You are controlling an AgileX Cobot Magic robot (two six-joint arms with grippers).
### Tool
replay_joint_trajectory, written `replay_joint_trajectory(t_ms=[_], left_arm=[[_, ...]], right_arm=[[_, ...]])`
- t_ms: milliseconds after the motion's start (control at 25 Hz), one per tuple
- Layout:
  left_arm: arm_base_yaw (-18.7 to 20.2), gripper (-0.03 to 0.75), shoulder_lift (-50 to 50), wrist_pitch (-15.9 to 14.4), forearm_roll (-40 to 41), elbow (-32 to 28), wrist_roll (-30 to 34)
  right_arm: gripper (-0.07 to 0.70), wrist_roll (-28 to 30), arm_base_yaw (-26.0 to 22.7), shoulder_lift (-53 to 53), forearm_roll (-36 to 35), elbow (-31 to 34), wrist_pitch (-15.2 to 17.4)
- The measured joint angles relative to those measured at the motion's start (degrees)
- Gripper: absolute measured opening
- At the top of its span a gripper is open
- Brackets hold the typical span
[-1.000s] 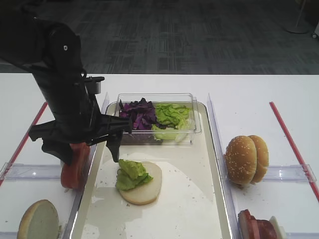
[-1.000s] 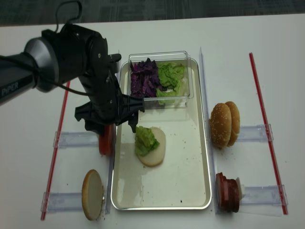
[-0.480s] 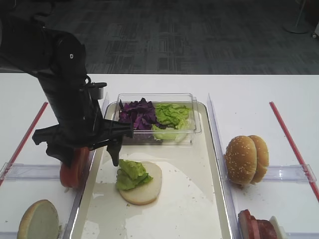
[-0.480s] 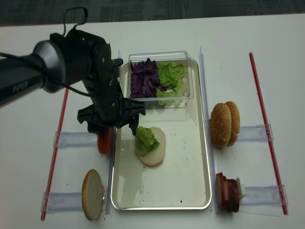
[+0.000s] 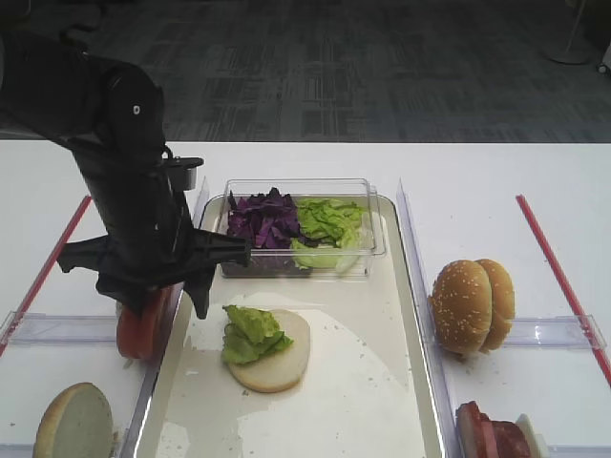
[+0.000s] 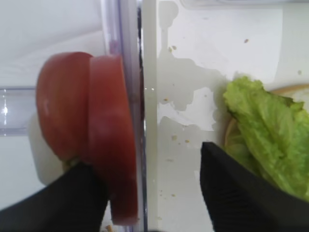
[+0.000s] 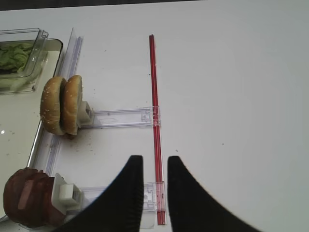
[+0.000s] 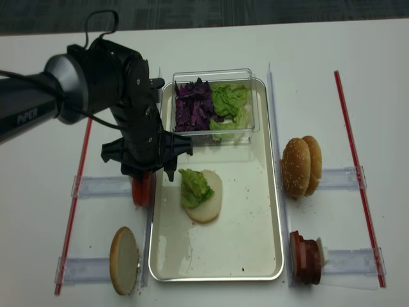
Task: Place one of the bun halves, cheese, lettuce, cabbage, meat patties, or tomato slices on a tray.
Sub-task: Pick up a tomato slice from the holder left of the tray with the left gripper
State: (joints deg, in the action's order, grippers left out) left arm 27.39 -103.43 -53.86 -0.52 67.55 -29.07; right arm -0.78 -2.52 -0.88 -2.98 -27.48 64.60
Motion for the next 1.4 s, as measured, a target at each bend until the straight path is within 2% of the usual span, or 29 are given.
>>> replay_joint_trajectory(t_ms=[280,560,1000,1400], left_arm=[[0.0,0.251,0.0,-0.9,2.0,0.0,0.0],[0.0,0.151,0.0,-1.8,4.9,0.0,-0.6],[0.0,0.064,-0.8,-2.4,5.7,0.0,-1.0],[0.0,0.057,-0.8,-2.4,5.7,0.0,-1.0]], right_arm=[[0.169,0.0,0.0,0.0,0.0,0.0,0.0],[0.146,0.0,0.0,0.0,0.0,0.0,0.0],[0.141,0.0,0.0,0.0,0.0,0.0,0.0],[0.131,0.0,0.0,0.0,0.0,0.0,0.0]])
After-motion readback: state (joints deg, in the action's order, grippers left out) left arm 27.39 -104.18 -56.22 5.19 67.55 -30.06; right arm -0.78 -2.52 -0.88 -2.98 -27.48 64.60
